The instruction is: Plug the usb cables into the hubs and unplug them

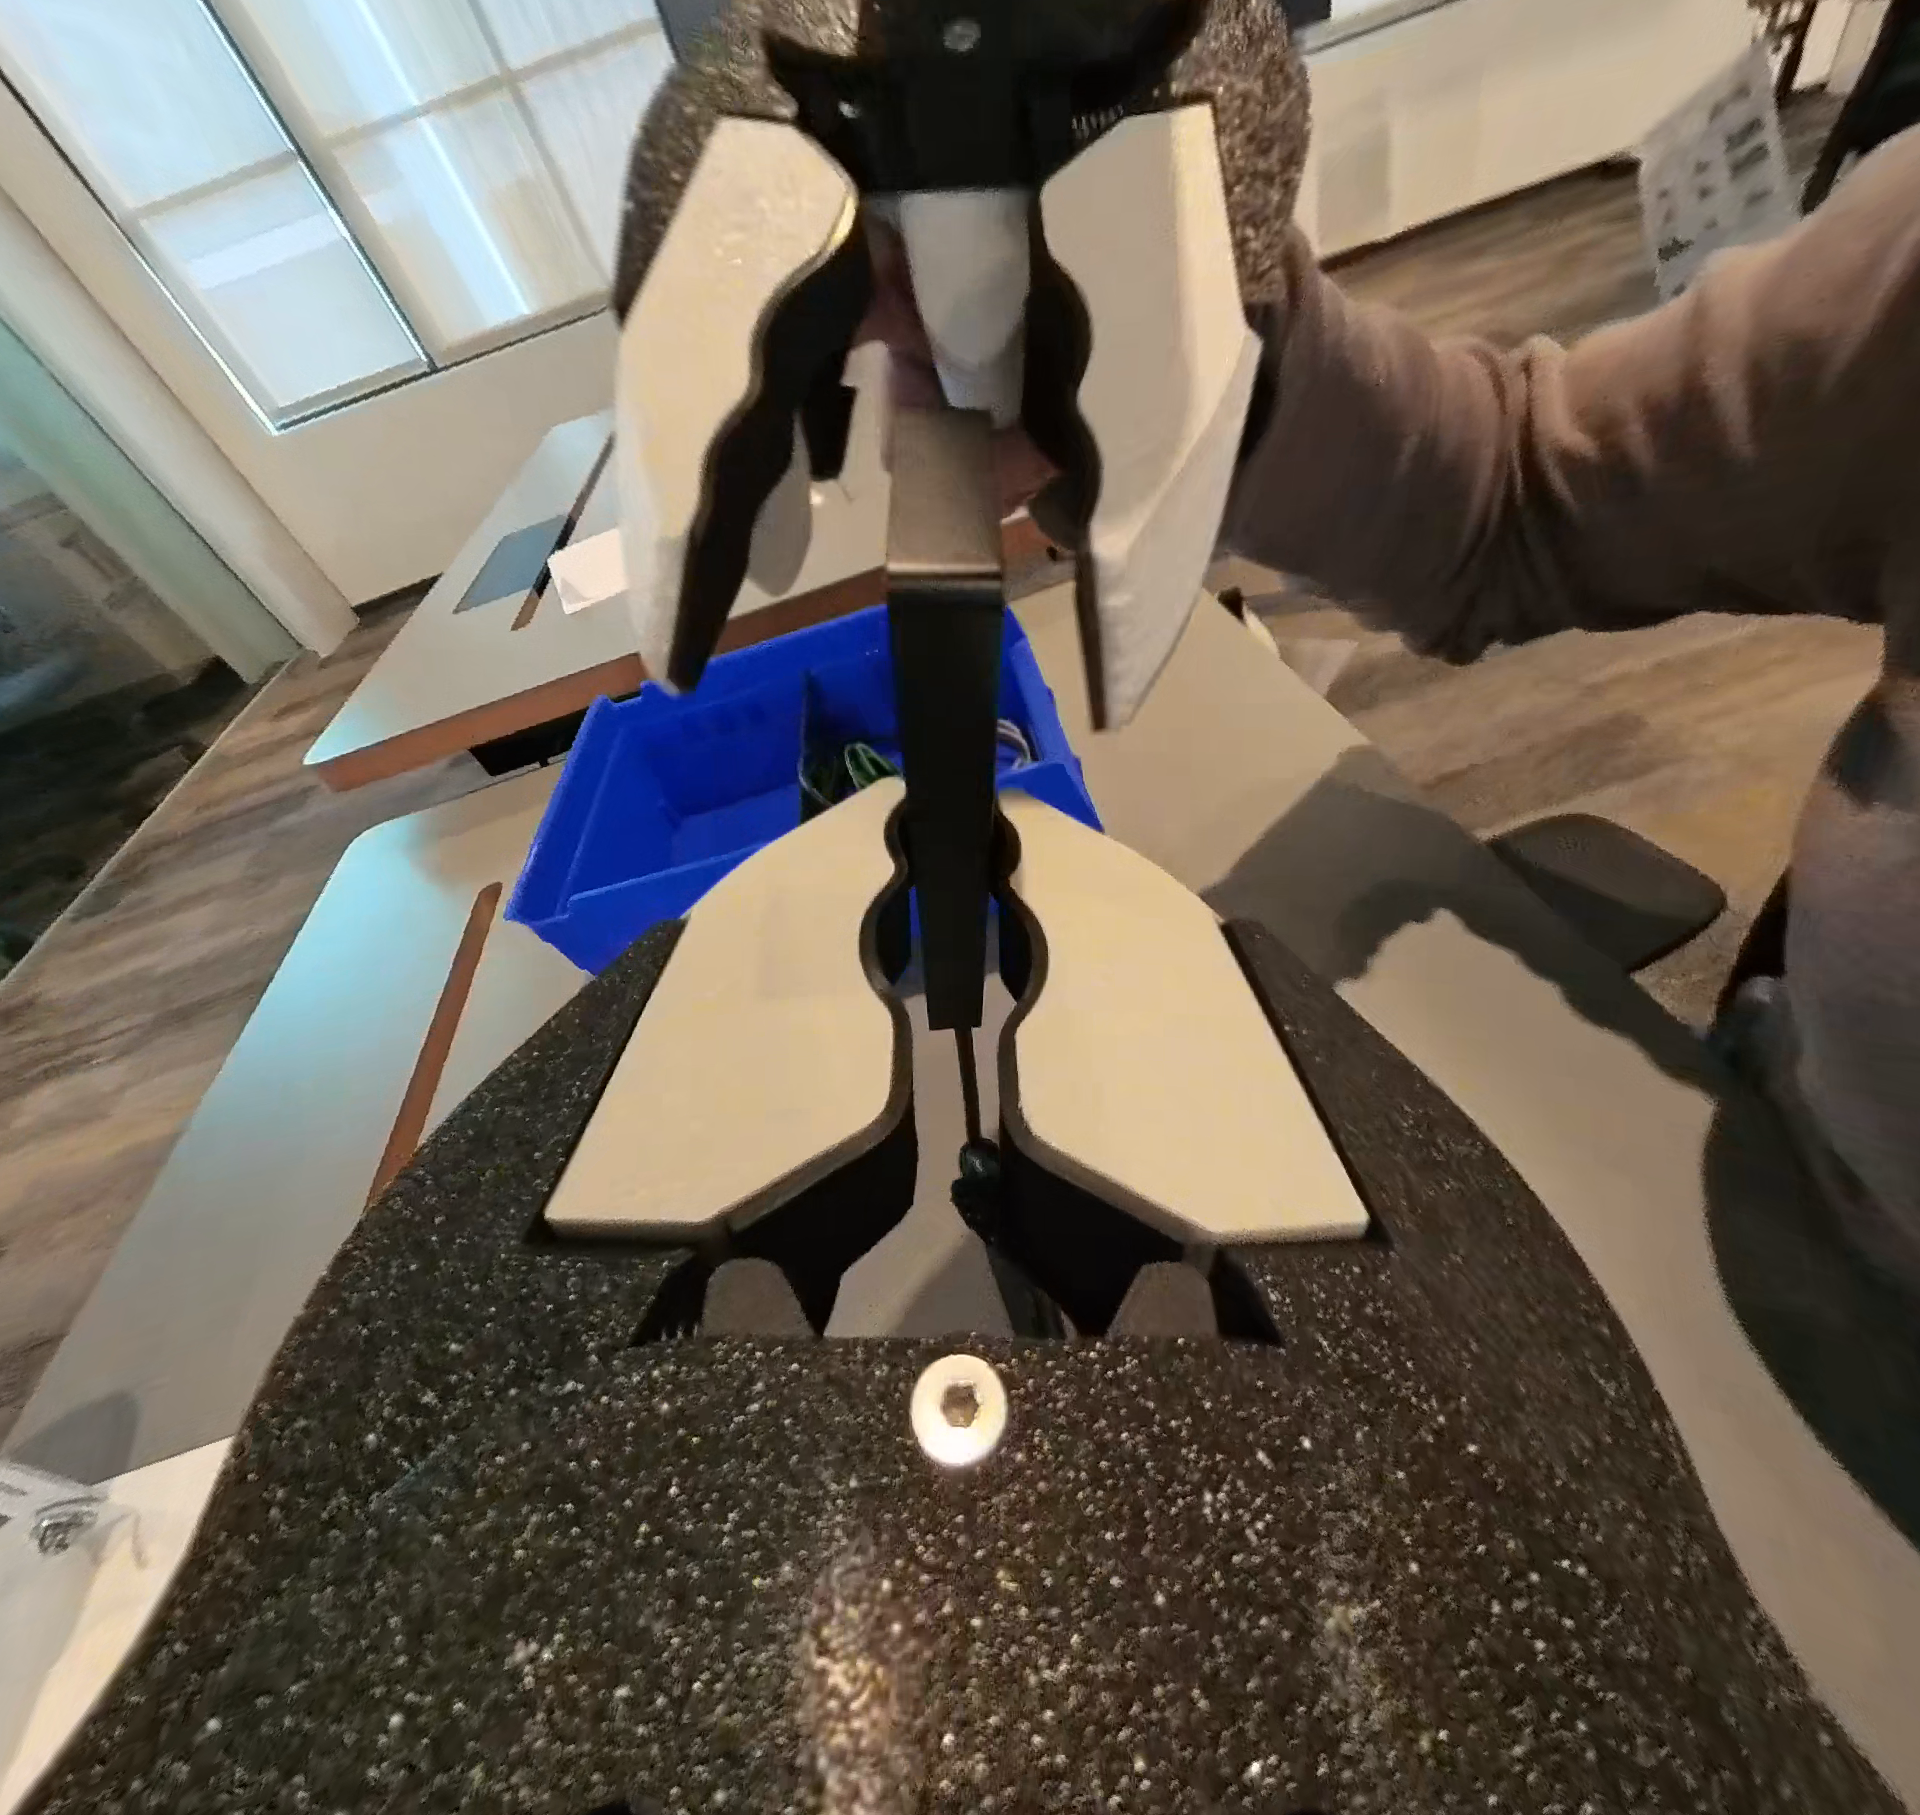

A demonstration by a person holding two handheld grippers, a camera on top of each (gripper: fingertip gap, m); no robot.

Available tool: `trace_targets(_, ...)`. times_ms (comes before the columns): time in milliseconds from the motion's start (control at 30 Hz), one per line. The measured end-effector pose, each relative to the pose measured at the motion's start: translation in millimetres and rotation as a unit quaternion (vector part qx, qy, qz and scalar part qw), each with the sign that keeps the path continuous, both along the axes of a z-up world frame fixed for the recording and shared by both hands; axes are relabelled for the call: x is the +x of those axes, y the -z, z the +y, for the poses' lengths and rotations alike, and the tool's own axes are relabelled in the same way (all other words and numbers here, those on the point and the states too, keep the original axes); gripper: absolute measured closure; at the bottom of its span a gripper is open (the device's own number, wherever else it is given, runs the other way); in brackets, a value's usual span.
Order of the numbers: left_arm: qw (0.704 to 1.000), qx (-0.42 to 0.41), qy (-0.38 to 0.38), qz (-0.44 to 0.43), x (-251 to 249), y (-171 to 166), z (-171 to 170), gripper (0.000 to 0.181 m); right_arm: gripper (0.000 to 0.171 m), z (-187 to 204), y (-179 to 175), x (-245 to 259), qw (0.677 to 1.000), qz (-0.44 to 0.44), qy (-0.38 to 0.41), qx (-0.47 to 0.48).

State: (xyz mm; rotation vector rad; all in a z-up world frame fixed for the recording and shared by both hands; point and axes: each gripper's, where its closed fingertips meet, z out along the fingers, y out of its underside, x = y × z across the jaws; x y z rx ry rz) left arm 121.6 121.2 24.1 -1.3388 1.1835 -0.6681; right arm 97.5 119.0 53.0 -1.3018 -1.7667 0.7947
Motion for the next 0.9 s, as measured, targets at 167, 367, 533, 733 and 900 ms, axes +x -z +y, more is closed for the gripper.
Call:
trace_targets(167, 1.0, 0.0, -0.012, 0.01, 0.5, 2.8, 3.4, 0.169, 0.16, -12.7, -0.7, -11.3, 0.999, -0.002, -0.043, 0.03)
trace_targets(367, 0.998, -0.016, 0.006, -0.056, -1.5, -16.0, -0.3, 0.13, 0.161, 0.9, 3.1, 2.7, 0.995, -0.044, -0.028, 0.091)
trace_targets(533, 0.996, -0.026, -0.028, -0.083, -19.9, -20.9, 10.5, 0.11, 0.161, 56.0, -47.6, 52.3, 0.985, -0.027, 0.08, 0.151)
trace_targets(733, 0.991, -0.041, -0.039, -0.119, -36.6, -23.7, 17.1, 0.114, 0.161, 146.7, -114.2, 139.6, 0.948, -0.016, 0.256, 0.186)
trace_targets(900, 0.99, -0.051, -0.047, -0.124, -38.9, -20.5, 22.9, 0.115, 0.161, 211.3, -53.5, 168.2, 0.943, -0.1, 0.292, 0.125)
